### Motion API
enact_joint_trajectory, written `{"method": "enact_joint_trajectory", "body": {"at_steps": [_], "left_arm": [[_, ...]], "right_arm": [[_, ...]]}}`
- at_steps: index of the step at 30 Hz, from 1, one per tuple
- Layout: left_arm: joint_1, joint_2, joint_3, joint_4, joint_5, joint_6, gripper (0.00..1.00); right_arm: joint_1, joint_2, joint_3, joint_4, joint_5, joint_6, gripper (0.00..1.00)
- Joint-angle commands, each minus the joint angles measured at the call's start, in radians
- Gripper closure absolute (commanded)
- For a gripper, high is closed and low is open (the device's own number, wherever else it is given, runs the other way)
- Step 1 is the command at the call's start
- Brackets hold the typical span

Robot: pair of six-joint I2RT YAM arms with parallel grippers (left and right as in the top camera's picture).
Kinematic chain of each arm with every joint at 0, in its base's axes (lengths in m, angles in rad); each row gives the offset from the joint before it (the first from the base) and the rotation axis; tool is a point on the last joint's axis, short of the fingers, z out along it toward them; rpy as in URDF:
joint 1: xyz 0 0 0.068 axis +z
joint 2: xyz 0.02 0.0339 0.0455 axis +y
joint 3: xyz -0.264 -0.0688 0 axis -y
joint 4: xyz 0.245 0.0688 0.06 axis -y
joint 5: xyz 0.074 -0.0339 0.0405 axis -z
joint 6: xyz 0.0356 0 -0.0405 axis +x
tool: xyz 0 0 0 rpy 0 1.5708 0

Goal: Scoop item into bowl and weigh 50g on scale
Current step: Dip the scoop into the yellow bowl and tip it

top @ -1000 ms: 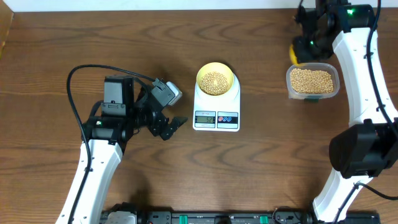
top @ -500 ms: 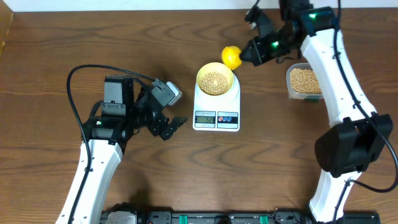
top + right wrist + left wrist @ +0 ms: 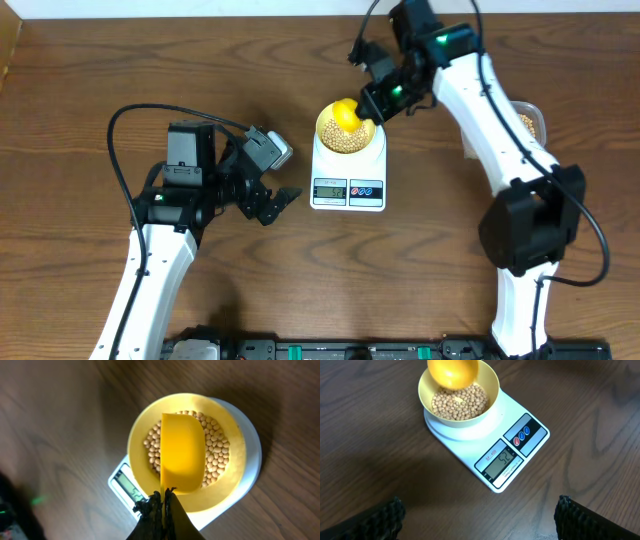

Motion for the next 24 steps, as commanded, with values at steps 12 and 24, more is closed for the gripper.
{"method": "enact_joint_trajectory", "body": {"at_steps": [12,24], "left_arm": [[0.005,0.006,0.010,0.001,-0.006,0.014,0.02],[0.005,0.006,0.010,0.001,-0.006,0.014,0.02]], "right_arm": [[0.081,0.068,0.003,0.032,0.202,0.032,0.99],[0.114,0.068,-0.022,0.062,0.217,0.048,0.99]]}}
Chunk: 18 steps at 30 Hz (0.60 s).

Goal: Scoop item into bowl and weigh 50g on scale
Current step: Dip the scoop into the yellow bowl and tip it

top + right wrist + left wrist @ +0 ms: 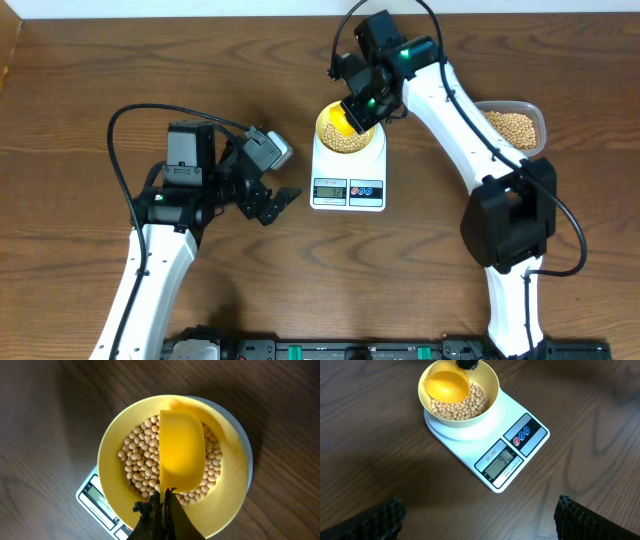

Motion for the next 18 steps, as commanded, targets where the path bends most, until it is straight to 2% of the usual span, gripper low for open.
{"method": "enact_joint_trajectory", "body": {"at_steps": [1,18], "left_arm": [[0.005,0.006,0.010,0.001,-0.006,0.014,0.03],[0.005,0.006,0.010,0.001,-0.006,0.014,0.03]], "right_arm": [[0.030,0.006,-0.021,0.002,0.015,0.015,0.99],[0.044,0.005,-0.021,-0.081,-0.008,0.015,0.99]]}}
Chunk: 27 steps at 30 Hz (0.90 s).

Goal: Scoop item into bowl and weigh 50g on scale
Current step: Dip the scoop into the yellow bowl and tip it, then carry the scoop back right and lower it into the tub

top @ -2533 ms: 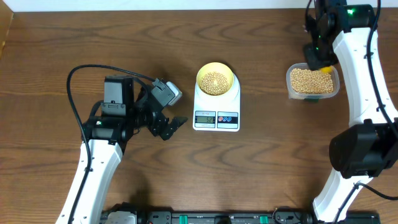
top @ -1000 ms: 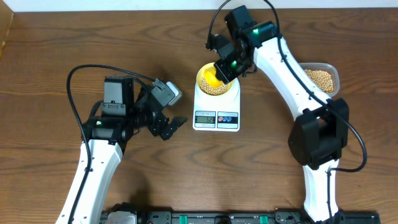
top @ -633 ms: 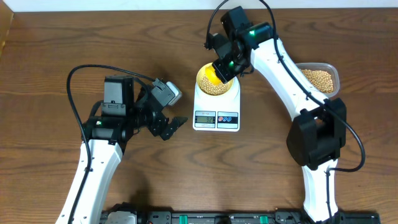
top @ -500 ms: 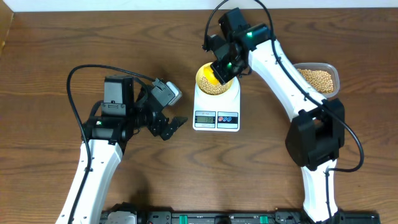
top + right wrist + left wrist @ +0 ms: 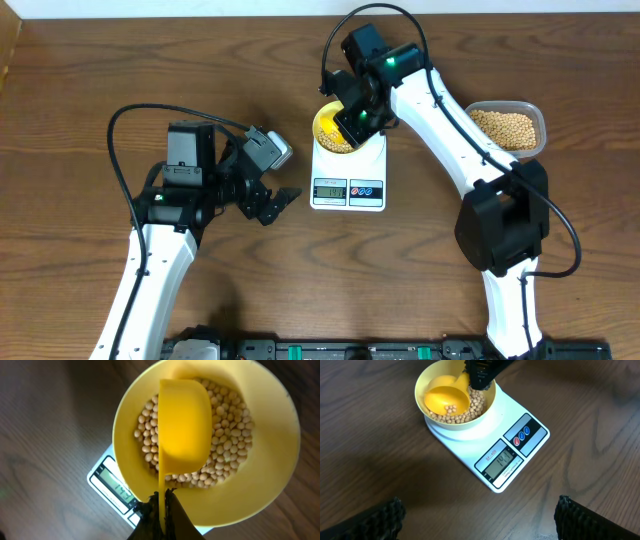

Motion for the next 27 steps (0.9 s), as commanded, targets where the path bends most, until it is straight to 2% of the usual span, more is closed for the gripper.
{"method": "enact_joint_trajectory", "body": {"at_steps": [1,11,17,22,27], "left_arm": [[0.005,0.006,0.010,0.001,-0.006,0.014,0.02],[0.005,0.006,0.010,0.001,-0.006,0.014,0.03],[0.005,0.006,0.010,0.001,-0.006,0.014,0.02],[0.005,0.006,0.010,0.001,-0.006,0.014,0.03],[0.005,0.006,0.010,0.001,-0.006,0.014,0.02]], "right_arm": [[-0.003,0.004,-0.007,-0.004,-0.026,0.011,0.99],[-0.103,0.001,0.012,-0.003,-0.243,0.015,0.99],[-0.190,0.001,0.040,-0.012,-0.439,0.006,0.99],[-0.241,-0.013,0.041,-0.016,-0.660,-0.065,0.99],[-0.262,-0.049,0.041,-0.016,-0.705,-0.079,0.99]]}}
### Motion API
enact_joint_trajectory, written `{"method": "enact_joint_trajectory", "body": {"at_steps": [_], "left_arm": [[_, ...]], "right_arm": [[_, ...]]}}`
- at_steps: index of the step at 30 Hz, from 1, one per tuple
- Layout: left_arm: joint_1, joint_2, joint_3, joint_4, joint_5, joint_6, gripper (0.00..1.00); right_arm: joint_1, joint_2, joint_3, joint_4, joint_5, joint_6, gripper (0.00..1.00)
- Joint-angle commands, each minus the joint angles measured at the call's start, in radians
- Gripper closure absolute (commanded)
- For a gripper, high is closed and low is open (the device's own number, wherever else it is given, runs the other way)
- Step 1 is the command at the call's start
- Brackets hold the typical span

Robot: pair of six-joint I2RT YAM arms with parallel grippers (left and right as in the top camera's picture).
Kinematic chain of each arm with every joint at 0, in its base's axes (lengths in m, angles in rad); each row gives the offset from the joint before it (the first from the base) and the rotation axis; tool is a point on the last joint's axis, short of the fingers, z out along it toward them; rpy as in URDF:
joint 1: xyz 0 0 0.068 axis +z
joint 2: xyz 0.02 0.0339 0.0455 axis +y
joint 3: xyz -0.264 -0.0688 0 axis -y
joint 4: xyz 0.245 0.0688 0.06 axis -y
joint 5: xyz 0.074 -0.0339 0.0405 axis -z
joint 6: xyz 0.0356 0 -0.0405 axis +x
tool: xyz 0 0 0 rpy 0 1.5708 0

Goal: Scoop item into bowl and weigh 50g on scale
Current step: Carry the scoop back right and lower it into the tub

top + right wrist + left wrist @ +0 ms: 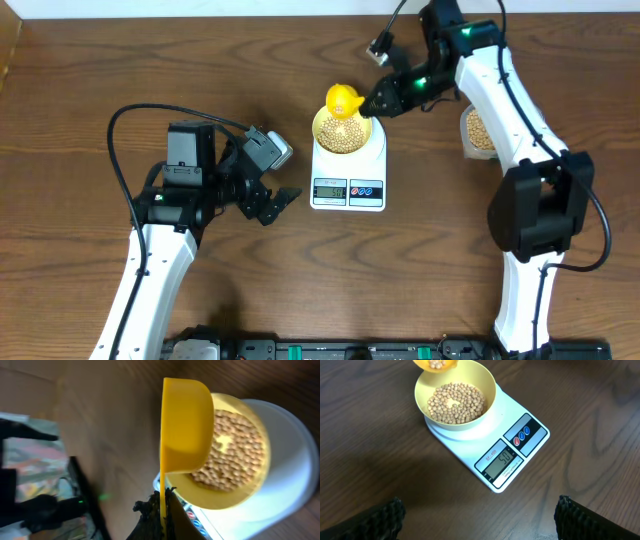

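Observation:
A yellow bowl [347,135] of soybeans sits on the white scale [348,190]. In the left wrist view the scale [520,445] reads about 50 and the bowl [487,385] is about half full. My right gripper [385,100] is shut on the handle of a yellow scoop [343,100]. The scoop is raised over the bowl's far-left rim. A few beans lie in the scoop [436,364]. The right wrist view shows the scoop [186,425] above the bowl [265,450], with the gripper [162,505] on its handle. My left gripper [275,205] is open and empty, left of the scale.
A clear container of soybeans [478,130] stands at the right, partly hidden behind my right arm. The left arm's cable loops over the table at left. Bare wood table lies in front of the scale [470,510].
The scoop was down in the bowl's beans with the display near 143. Now it is lifted clear above the far-left rim with a few beans in it, and the display reads about 50.
First the scoop hung over the bowl and the scale read 52. Then it was lowered into the bowl and the reading rose above 90, then to about 143 with beans in the scoop. Now it is raised with a few beans. The left arm stayed still.

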Motion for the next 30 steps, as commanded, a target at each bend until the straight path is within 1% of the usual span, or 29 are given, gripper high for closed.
{"method": "enact_joint_trajectory", "body": {"at_steps": [1,9,14,21,26,28,30], "left_arm": [[0.005,0.006,0.010,0.001,-0.006,0.014,0.02],[0.005,0.006,0.010,0.001,-0.006,0.014,0.02],[0.005,0.006,0.010,0.001,-0.006,0.014,0.02],[0.005,0.006,0.010,0.001,-0.006,0.014,0.02],[0.005,0.006,0.010,0.001,-0.006,0.014,0.02],[0.005,0.006,0.010,0.001,-0.006,0.014,0.02],[0.005,0.006,0.010,0.001,-0.006,0.014,0.02]], "right_arm": [[-0.012,-0.055,0.023,-0.001,-0.115,-0.035,0.99],[-0.047,-0.094,0.023,-0.005,-0.112,-0.035,0.99],[-0.102,-0.121,0.023,-0.016,-0.126,-0.035,0.99],[-0.237,-0.165,0.023,-0.062,-0.145,-0.040,0.99],[-0.354,-0.183,0.023,-0.142,-0.145,-0.100,0.99],[-0.403,-0.182,0.022,-0.183,-0.122,-0.106,0.99],[-0.438,-0.182,0.022,-0.216,-0.055,-0.106,0.99]]}}
